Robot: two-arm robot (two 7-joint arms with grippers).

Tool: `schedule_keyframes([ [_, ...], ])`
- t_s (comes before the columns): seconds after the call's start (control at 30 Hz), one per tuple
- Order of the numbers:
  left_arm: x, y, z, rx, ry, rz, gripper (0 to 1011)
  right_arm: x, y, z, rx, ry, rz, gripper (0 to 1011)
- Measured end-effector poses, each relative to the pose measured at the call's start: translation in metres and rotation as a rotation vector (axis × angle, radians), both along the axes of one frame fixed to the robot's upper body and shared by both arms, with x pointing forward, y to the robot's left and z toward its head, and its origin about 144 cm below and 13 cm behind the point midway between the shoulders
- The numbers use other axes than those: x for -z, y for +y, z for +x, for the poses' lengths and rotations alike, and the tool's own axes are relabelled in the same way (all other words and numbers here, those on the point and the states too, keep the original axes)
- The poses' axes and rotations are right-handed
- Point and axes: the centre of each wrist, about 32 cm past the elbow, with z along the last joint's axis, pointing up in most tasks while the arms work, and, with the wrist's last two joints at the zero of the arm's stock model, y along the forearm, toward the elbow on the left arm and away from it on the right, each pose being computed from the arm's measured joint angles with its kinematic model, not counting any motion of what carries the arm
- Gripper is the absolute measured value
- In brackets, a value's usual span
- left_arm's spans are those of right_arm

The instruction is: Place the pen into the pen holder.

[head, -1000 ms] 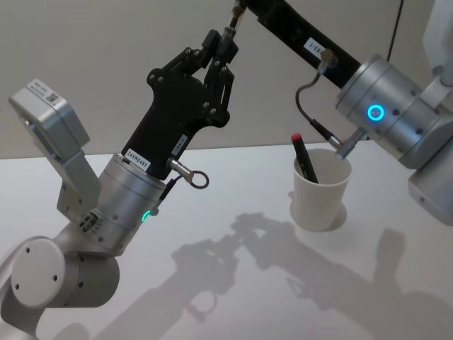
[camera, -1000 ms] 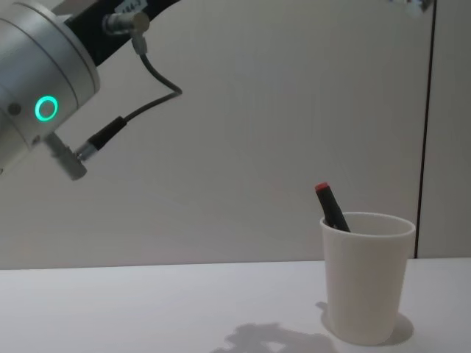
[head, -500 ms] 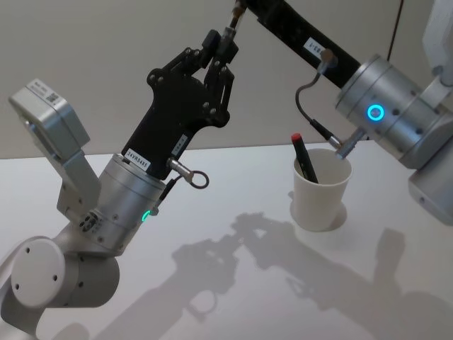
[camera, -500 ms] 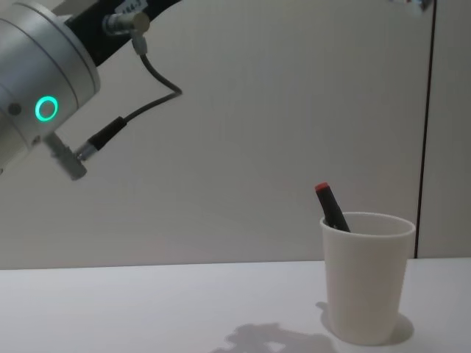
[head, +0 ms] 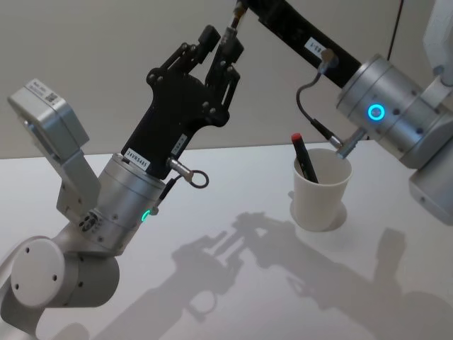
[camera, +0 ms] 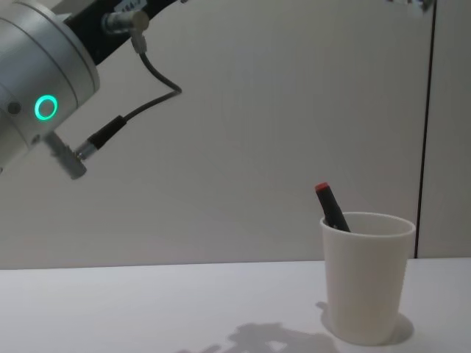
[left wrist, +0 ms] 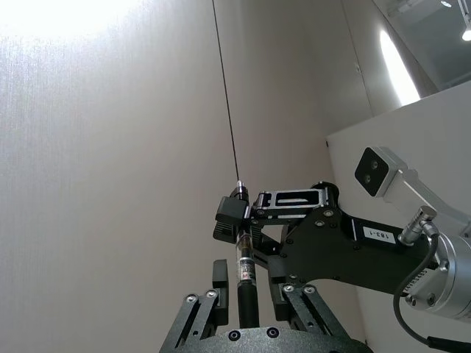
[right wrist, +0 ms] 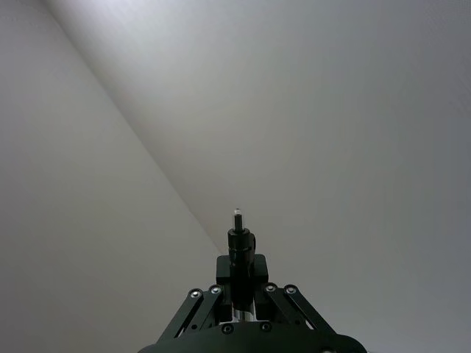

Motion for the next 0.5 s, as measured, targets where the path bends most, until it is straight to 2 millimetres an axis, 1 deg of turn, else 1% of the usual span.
schedule_keyframes([
  [0.1,0.0000,0.0000,0.0000,0.000,0.000,0.000,373,0.0000,0.0001,0.0000,0.000,0.000,0.000,148],
  [0.13,0.0000,0.0000,0.0000,0.000,0.000,0.000,433,0.0000,0.0001,0.0000,0.000,0.000,0.000,148],
  [0.2,0.0000,0.0000,0.0000,0.000,0.000,0.000,468,0.0000,0.0002,0.0000,-0.001,0.000,0.000,148],
  [0.27,0.0000,0.0000,0.0000,0.000,0.000,0.000,550,0.0000,0.0002,0.0000,-0.001,0.000,0.000,148],
  [0.33,0.0000,0.0000,0.0000,0.000,0.000,0.000,581,0.0000,0.0003,-0.0001,-0.001,0.000,0.000,148],
  [0.37,0.0000,0.0000,0.0000,0.000,0.000,0.000,653,0.0000,0.0003,-0.0001,-0.001,0.000,0.000,148],
  [0.4,0.0000,0.0000,0.0000,0.000,0.000,0.000,668,0.0000,0.0003,-0.0001,-0.001,0.000,0.000,148],
  [0.47,0.0000,0.0000,0.0000,0.000,0.000,0.000,752,0.0000,0.0003,-0.0001,-0.001,-0.001,0.000,148],
  [0.5,0.0000,0.0000,0.0000,0.000,0.000,0.000,770,0.0000,0.0003,-0.0002,-0.001,-0.001,0.001,148],
])
